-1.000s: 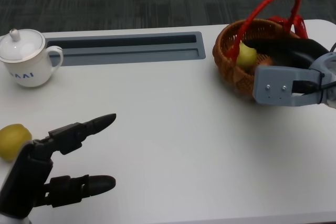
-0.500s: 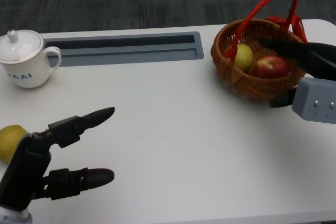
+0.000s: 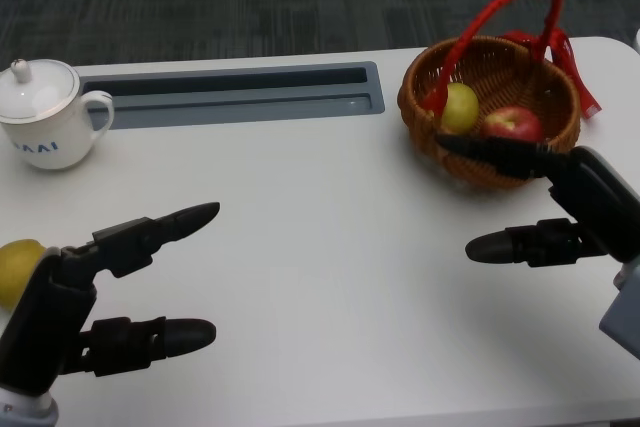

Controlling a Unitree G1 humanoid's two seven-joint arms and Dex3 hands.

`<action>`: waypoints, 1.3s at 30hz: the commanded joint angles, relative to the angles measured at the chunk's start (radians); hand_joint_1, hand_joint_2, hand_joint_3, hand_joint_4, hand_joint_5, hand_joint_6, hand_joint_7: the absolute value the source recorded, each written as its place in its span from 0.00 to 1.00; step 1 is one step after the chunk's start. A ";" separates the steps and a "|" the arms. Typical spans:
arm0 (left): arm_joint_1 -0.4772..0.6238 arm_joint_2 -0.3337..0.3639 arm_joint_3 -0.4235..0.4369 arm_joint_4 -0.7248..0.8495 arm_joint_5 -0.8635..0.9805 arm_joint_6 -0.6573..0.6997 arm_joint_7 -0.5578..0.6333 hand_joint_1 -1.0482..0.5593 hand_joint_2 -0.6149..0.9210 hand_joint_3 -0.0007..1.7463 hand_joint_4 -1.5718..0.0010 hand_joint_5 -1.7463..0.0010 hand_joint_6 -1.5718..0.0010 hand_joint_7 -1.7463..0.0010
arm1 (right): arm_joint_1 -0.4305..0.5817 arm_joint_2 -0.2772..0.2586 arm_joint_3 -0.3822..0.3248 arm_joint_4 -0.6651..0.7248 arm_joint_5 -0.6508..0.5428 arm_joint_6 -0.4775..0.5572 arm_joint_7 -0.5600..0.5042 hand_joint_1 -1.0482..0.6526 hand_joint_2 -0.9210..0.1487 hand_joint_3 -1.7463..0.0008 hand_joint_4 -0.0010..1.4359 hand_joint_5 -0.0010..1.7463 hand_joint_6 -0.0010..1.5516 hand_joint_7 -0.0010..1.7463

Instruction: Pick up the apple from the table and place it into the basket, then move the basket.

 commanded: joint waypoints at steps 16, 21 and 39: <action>0.010 0.006 -0.005 -0.022 -0.005 0.021 -0.008 0.27 0.91 0.00 0.53 1.00 0.56 1.00 | 0.161 0.165 0.042 -0.267 0.151 -0.015 0.189 0.31 0.07 1.00 0.50 0.01 0.41 0.01; 0.007 0.007 -0.005 -0.017 -0.009 0.016 -0.008 0.27 0.91 0.00 0.52 1.00 0.55 1.00 | 0.173 0.185 0.030 -0.279 0.165 0.013 0.215 0.32 0.09 1.00 0.51 0.01 0.42 0.01; 0.001 0.014 -0.006 -0.002 -0.043 -0.006 -0.031 0.29 0.90 0.00 0.51 0.99 0.54 1.00 | 0.175 0.224 0.011 -0.265 0.172 0.041 0.236 0.35 0.11 1.00 0.52 0.00 0.44 0.00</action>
